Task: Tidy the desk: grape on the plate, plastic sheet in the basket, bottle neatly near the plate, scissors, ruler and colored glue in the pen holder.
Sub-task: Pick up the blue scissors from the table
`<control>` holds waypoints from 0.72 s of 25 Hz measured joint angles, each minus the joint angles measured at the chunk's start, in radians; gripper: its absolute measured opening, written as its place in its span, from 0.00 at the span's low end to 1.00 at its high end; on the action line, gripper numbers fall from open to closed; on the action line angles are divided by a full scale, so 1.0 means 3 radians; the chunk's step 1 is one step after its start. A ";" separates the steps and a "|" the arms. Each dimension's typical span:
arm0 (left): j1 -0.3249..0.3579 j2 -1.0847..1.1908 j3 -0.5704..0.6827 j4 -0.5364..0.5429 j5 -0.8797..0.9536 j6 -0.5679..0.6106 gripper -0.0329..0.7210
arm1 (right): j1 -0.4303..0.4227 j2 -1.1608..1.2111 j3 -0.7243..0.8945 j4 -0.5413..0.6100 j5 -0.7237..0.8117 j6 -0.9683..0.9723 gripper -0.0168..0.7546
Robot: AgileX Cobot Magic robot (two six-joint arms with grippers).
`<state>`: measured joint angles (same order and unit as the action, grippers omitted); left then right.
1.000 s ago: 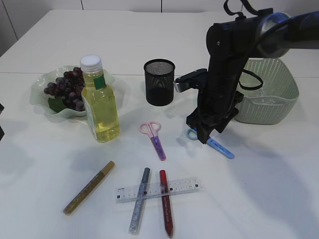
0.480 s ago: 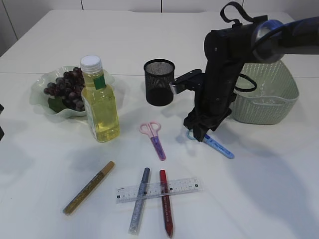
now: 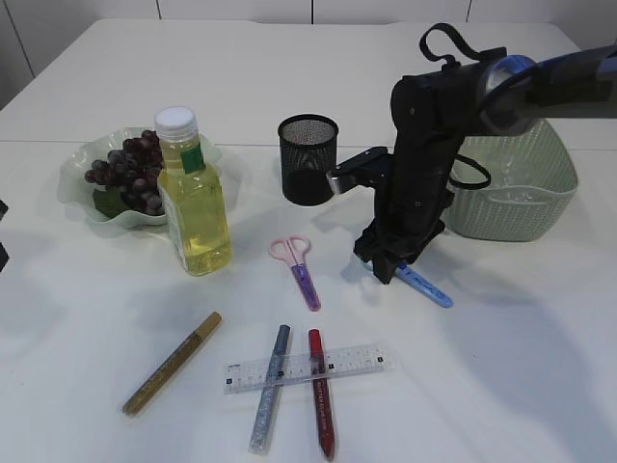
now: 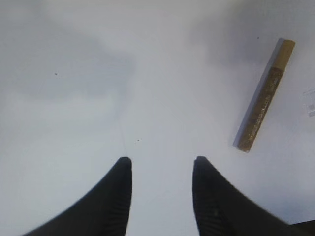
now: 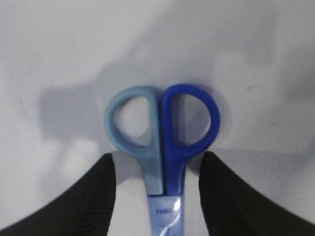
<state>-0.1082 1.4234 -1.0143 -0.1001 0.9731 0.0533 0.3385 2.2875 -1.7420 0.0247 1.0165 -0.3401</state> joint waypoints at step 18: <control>0.0000 0.0000 0.0000 0.0000 -0.0084 0.0000 0.44 | 0.0000 0.0025 0.0000 0.0000 -0.0026 -0.0008 0.58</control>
<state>-0.1082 1.4234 -1.0143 -0.1001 0.9478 0.0533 0.3385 2.2951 -1.7420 0.0247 1.0087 -0.3424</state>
